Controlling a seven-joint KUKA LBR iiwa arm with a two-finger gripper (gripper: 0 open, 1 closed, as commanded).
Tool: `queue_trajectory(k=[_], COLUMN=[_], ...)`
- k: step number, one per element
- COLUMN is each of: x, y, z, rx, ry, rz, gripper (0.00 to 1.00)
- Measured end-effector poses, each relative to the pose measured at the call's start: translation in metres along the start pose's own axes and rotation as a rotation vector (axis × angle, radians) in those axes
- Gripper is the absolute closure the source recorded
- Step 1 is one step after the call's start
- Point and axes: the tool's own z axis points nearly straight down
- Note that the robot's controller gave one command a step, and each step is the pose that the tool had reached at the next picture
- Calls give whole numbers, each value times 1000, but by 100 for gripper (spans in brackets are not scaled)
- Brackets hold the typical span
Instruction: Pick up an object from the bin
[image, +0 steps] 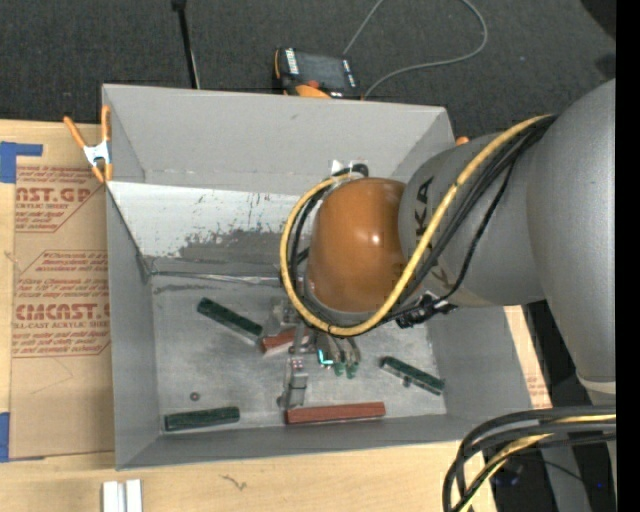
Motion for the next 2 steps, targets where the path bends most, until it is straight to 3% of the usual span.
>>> queue_trajectory(k=[1,2], x=[-48,-49], y=[-58,-57], z=[76,77], rx=[2,-1], ry=[-6,-9], rz=[-147,-148], gripper=[0,0])
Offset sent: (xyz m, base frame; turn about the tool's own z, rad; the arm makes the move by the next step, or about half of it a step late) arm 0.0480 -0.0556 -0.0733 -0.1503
